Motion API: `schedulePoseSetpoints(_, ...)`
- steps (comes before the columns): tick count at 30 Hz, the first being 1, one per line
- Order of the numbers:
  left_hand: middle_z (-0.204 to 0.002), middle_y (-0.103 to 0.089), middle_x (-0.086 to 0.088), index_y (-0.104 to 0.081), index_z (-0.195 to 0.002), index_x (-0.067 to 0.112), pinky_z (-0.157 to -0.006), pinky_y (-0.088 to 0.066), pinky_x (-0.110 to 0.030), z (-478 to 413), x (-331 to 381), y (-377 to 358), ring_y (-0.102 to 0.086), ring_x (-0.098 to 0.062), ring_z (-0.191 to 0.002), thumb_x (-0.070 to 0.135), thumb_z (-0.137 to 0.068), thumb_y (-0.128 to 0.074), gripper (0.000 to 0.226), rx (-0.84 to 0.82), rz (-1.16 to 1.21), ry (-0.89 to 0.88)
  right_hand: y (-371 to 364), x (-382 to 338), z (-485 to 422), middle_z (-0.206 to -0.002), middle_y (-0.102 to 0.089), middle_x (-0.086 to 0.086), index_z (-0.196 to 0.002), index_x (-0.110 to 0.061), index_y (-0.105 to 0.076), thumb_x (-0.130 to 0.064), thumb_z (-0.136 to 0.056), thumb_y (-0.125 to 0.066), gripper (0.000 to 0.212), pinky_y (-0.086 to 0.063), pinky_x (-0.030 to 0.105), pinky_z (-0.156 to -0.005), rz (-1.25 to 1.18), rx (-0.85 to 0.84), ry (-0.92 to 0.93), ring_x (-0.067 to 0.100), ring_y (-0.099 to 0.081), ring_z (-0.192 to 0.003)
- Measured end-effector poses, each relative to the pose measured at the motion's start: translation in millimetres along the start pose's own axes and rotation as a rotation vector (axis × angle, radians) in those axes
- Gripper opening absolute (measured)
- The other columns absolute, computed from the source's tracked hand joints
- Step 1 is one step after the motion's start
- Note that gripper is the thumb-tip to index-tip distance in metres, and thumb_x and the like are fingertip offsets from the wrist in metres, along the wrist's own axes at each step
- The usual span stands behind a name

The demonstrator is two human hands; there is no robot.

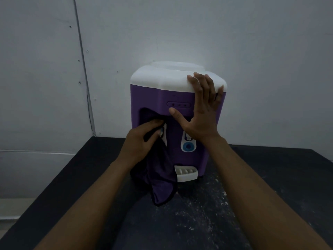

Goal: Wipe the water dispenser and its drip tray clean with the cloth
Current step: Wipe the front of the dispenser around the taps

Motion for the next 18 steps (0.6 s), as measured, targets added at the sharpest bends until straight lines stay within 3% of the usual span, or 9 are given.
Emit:
schedulePoseSetpoints(4, -0.140, -0.060, 0.016, -0.055, -0.144, 0.030, -0.111, -0.041, -0.021, 17, -29, -1, -0.055, -0.004, -0.132, 0.011, -0.102, -0.058, 0.046, -0.064, 0.230, 0.175, 1, 0, -1, -0.162, -0.033, 0.008, -0.155, -0.010, -0.037, -0.063, -0.088, -0.066, 0.090, -0.003, 0.068, -0.122, -0.001, 0.010, -0.005, 0.030, -0.019, -0.156)
schedulePoseSetpoints(9, -0.116, -0.073, 0.017, -0.069, -0.124, 0.029, -0.100, -0.052, -0.023, 22, -44, -4, -0.067, -0.003, -0.114, 0.029, -0.090, -0.075, 0.035, 0.153, 0.429, 0.446, -1, 1, 0, -0.162, -0.033, 0.009, -0.155, -0.011, -0.036, -0.063, -0.088, -0.067, 0.090, -0.005, 0.069, -0.121, 0.016, 0.020, -0.004, 0.031, -0.019, -0.156)
schedulePoseSetpoints(14, -0.106, -0.076, 0.016, -0.078, -0.104, 0.041, -0.090, -0.053, -0.014, 21, -38, -10, -0.070, -0.001, -0.104, 0.045, -0.084, -0.080, 0.021, 0.338, 0.505, 0.497, -2, 1, 0, -0.162, -0.033, 0.009, -0.155, -0.010, -0.037, -0.064, -0.088, -0.067, 0.091, -0.004, 0.069, -0.122, 0.015, 0.035, -0.001, 0.031, -0.020, -0.156)
schedulePoseSetpoints(18, -0.106, -0.076, 0.020, -0.076, -0.104, 0.042, -0.087, -0.051, -0.010, 23, -38, -11, -0.069, 0.001, -0.104, 0.037, -0.087, -0.079, 0.018, 0.329, 0.512, 0.492, -2, 1, 0, -0.162, -0.034, 0.009, -0.155, -0.011, -0.037, -0.064, -0.088, -0.068, 0.091, -0.005, 0.069, -0.121, 0.018, 0.038, -0.001, 0.031, -0.020, -0.156)
Point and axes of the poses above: each hand's wrist, its own z-axis away from the middle knuckle, its own y-axis out of the back of the hand, x = y × z, the point moved 7 cm from there along -z, towards the middle knuckle
